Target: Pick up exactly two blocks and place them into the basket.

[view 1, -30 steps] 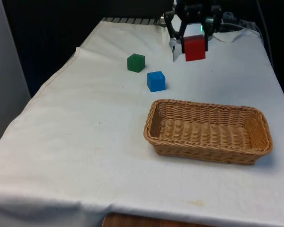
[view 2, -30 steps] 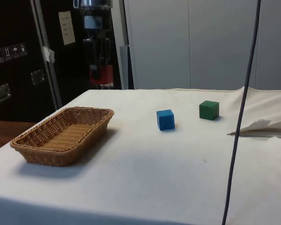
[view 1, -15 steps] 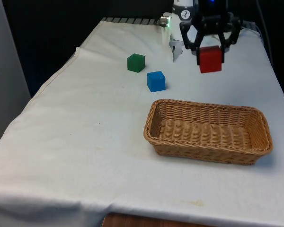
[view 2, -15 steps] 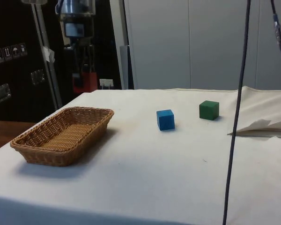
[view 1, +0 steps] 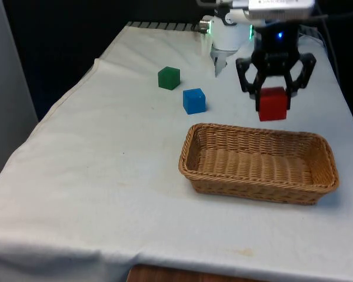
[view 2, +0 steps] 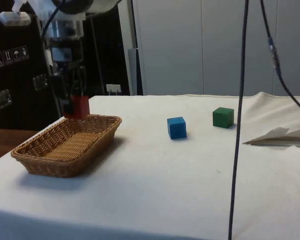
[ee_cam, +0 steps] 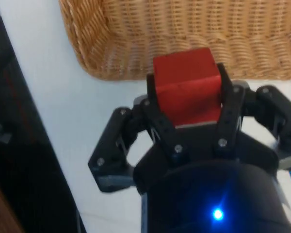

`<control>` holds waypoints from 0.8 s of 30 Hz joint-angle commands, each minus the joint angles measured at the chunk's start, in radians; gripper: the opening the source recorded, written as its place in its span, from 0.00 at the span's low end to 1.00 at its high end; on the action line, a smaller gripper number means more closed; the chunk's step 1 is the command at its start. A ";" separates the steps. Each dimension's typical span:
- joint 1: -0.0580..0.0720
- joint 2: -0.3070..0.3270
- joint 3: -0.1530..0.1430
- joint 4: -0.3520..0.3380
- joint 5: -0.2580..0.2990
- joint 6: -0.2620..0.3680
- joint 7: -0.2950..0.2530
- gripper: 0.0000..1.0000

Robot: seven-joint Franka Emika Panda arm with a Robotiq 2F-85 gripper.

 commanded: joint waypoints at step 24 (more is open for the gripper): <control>0.005 0.298 0.008 0.277 0.001 -0.008 0.114 0.02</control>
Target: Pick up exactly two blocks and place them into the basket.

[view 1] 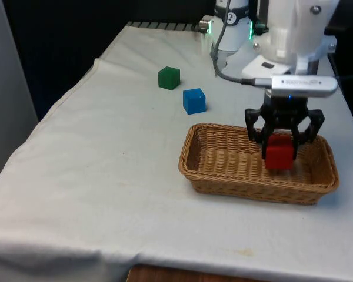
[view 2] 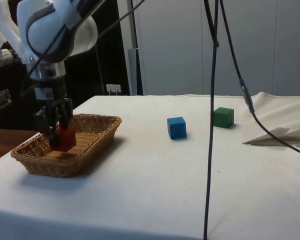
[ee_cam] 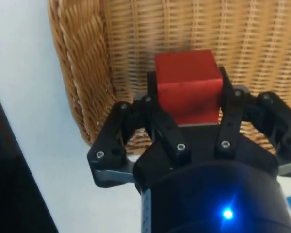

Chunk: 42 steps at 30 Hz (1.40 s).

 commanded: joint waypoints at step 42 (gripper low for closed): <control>0.004 -0.151 -0.028 -0.139 -0.031 -0.026 0.010 1.00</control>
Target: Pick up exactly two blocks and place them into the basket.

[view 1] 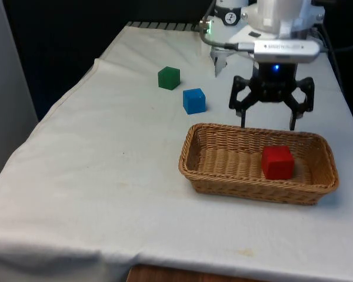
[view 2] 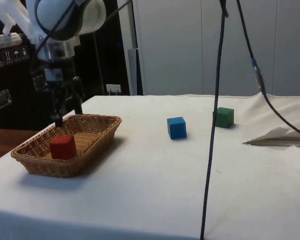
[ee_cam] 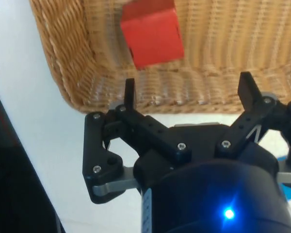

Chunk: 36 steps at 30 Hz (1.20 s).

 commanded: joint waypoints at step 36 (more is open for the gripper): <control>0.002 -0.380 -0.007 -0.415 -0.118 0.071 -0.012 1.00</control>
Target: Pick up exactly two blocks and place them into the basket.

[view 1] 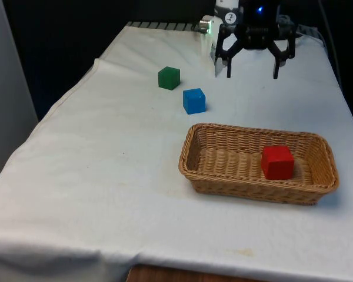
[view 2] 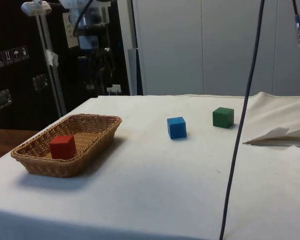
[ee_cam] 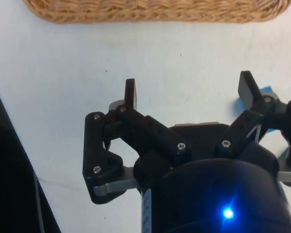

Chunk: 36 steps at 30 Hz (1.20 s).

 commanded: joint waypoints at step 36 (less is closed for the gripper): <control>-0.029 -0.056 -0.053 -0.209 0.003 0.137 -0.267 1.00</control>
